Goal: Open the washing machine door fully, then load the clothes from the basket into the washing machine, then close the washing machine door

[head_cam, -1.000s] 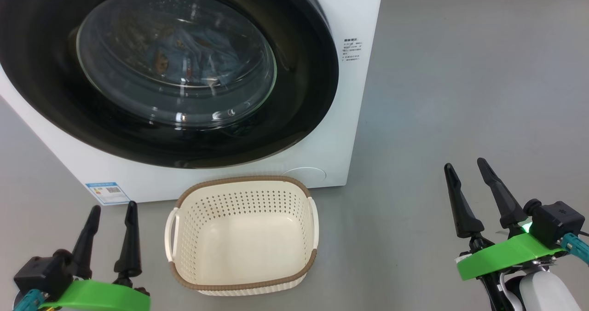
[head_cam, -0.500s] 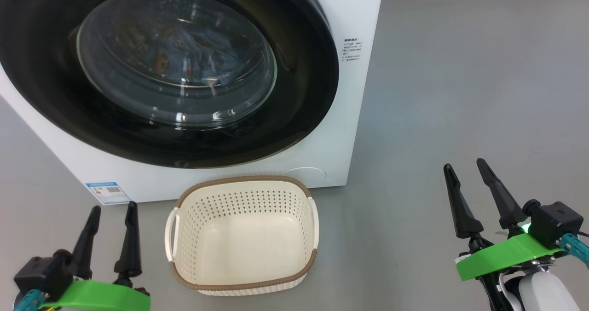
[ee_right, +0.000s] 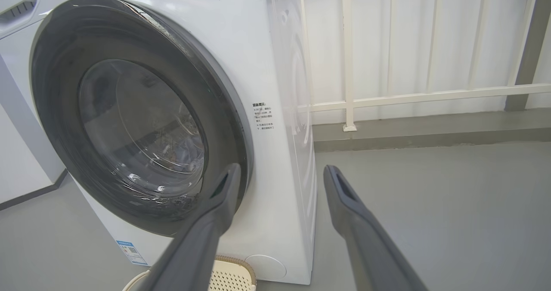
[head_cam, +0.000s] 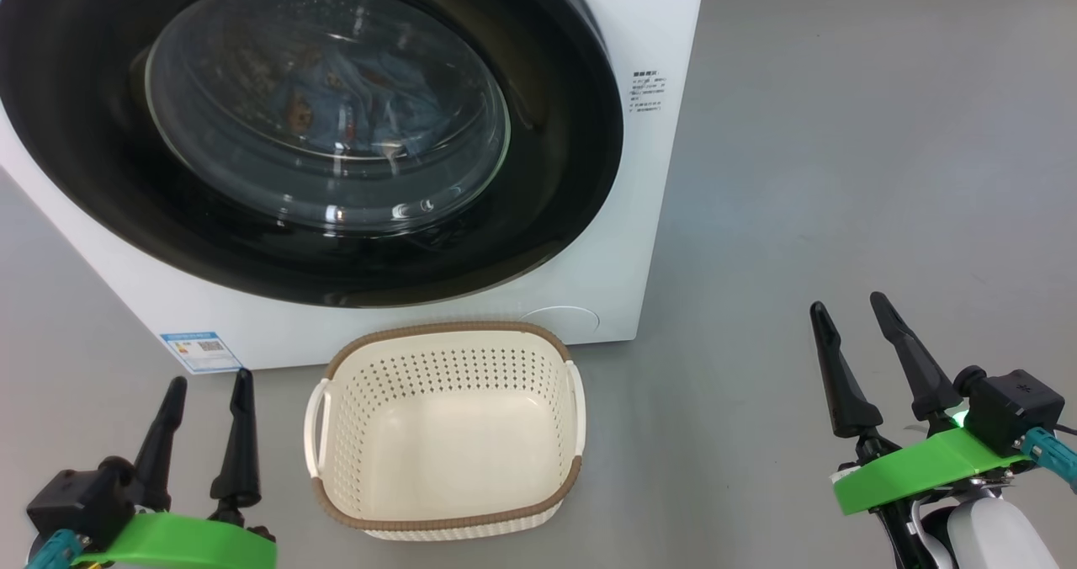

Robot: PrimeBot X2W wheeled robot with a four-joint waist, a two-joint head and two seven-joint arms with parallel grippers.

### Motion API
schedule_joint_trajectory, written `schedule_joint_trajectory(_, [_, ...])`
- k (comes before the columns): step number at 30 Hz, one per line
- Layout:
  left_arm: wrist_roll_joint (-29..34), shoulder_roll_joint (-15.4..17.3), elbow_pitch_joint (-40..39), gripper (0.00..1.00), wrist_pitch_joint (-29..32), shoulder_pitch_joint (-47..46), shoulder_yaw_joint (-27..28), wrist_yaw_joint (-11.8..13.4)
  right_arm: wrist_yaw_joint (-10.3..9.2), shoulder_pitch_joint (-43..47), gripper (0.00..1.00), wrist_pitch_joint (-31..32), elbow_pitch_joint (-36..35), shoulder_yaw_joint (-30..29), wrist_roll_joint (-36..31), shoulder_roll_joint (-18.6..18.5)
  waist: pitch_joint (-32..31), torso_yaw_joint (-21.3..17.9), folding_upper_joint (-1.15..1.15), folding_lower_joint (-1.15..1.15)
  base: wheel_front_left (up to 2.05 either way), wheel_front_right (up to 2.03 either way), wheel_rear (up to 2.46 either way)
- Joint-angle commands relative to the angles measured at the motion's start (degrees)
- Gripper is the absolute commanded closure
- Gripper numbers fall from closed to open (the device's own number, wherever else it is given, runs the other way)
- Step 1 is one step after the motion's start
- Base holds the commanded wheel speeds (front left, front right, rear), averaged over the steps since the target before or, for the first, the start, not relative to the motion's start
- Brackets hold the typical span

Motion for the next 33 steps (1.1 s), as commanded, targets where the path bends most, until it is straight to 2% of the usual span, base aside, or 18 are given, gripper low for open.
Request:
schedule_joint_trajectory(1, [-0.5, 1.4, -1.1, 0.0, -0.4, -0.8, 1.8, -0.1, -0.13, -0.5, 0.0, -0.3, -1.2, 1.2, -0.7, -0.2, 0.0, 0.0, 0.0, 0.0, 0.0, 0.0, 0.0])
schedule_joint_trajectory(20, [-0.6, 1.7, -1.2, 0.0, -0.4, -0.8, 1.8, -0.1, -0.13, -0.9, 0.0, -0.3, -1.0, 1.5, -0.7, 0.0, 0.3, 0.3, 0.0, 0.0, 0.0, 0.0, 0.0])
schedule_joint_trajectory(21, [-0.3, 0.2, 0.0, 1.0, 0.0, 0.0, -0.1, 0.0, 0.0, 0.0, 1.0, 0.0, 0.3, 0.2, 0.0, 0.1, 0.3, 0.3, 0.0, 0.0, 0.0, 0.0, 0.0])
schedule_joint_trajectory(25, [-0.9, -1.5, 2.5, 1.0, 0.2, 1.2, -0.5, 0.1, 0.0, 1.2, 1.0, 0.1, 3.0, 0.5, 0.5, 0.8, 0.3, 0.3, 0.0, 0.0, 0.0, 0.0, 0.0])
schedule_joint_trajectory(31, [-4.2, -1.7, 2.5, 1.0, 1.1, 1.2, -0.1, 0.1, -0.01, 1.4, 1.0, 1.0, 2.9, 0.2, 4.1, 0.9, 0.0, 0.3, 0.0, 0.13, 0.0, 0.0, 0.0])
schedule_joint_trajectory(33, [-5.2, -1.8, 2.6, 1.0, 1.5, 1.1, 0.1, 0.1, -0.01, 1.5, 1.0, 1.3, 2.9, 0.1, 5.3, 0.9, -0.1, 0.4, 0.0, 0.08, 0.0, 0.0, 0.0])
